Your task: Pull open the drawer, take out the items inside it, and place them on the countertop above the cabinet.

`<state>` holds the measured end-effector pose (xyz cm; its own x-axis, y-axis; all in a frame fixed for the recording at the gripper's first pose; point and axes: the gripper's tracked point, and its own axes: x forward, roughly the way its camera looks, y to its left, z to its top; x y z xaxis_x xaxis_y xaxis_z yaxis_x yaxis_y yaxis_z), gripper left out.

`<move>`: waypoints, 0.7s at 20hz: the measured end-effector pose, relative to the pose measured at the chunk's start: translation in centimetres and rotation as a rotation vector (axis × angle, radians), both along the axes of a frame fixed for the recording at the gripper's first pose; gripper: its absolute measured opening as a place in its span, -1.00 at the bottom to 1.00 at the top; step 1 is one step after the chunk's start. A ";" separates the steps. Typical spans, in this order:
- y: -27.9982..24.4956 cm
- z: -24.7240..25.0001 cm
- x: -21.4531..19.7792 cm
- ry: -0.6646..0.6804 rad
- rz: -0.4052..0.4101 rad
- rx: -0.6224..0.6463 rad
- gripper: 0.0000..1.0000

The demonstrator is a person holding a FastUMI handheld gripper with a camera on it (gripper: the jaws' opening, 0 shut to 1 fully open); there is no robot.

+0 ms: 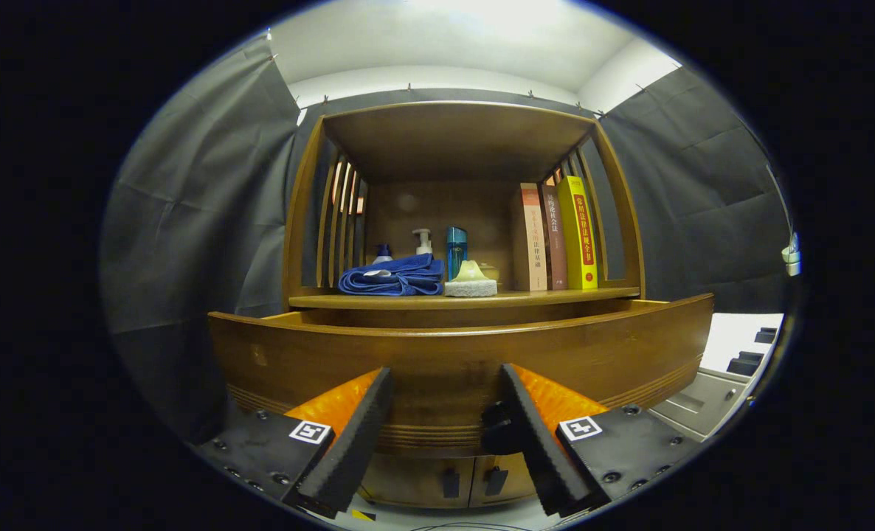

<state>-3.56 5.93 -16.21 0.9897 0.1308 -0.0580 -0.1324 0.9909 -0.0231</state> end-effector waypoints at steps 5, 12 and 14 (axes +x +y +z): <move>0.1 0.4 2.2 0.008 -0.007 -0.010 0.94; 0.3 -0.3 6.0 0.060 -0.018 0.005 0.95; 0.4 -0.6 7.3 0.070 -0.020 0.003 0.95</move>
